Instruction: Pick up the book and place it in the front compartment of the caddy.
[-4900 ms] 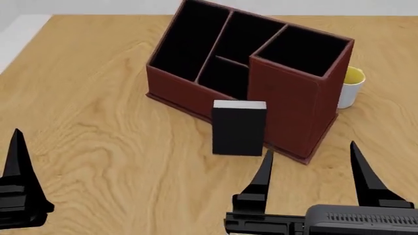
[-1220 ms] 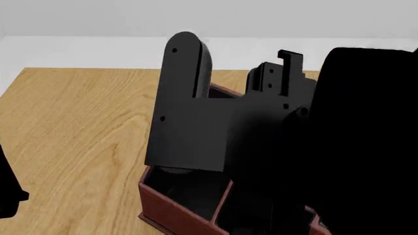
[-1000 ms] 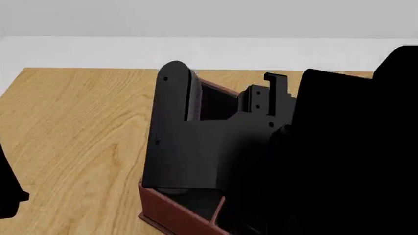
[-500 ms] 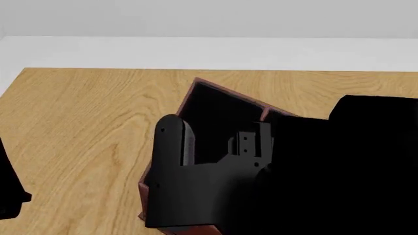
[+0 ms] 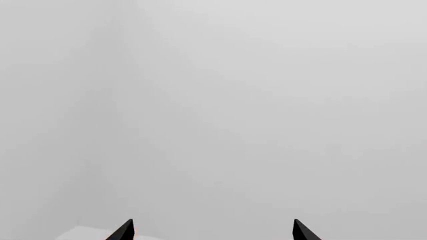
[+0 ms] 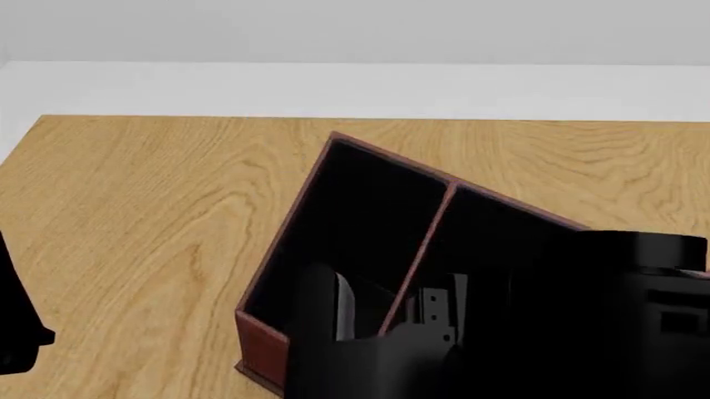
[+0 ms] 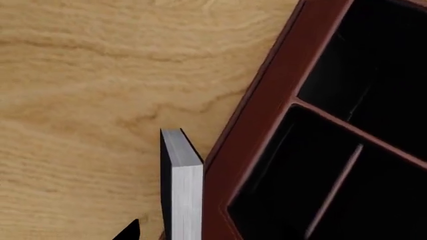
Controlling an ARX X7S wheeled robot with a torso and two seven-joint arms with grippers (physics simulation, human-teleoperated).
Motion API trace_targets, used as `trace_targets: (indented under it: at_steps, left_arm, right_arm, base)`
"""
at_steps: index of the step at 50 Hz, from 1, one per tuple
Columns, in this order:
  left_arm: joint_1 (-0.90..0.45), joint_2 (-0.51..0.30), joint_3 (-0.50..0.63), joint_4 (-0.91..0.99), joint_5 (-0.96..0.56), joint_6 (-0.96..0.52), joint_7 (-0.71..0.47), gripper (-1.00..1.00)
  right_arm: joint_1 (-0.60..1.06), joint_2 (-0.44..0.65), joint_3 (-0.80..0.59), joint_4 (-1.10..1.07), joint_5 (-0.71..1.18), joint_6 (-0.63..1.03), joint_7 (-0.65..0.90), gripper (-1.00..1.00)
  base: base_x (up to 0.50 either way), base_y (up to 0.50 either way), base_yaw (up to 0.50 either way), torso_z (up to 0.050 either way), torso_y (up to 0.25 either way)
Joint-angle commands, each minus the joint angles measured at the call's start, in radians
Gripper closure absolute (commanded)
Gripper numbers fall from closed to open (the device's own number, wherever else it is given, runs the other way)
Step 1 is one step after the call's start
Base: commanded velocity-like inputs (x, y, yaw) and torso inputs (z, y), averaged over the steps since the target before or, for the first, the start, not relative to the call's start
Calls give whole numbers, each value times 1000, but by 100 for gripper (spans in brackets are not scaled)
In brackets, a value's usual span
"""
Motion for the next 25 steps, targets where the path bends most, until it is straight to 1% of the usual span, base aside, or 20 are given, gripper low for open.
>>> trace_targets:
  at_steps: [1, 14, 25]
  left_arm:
    - [4, -4, 7, -9, -1, 13, -4, -100]
    - [2, -8, 17, -27, 1, 25, -6, -100]
    - [-9, -14, 23, -27, -6, 18, -14, -100]
  right_arm:
    - [-45, -4, -51, 17, -34, -7, 6, -100]
    - [-123, -12, -106, 41, -79, -43, 19, -100]
    - [-147, -16, -153, 77, -133, -68, 11, -100]
  base:
    - [0, 0, 0, 0, 0]
    - [0, 0, 0, 0, 0]
    - [0, 0, 0, 0, 0]
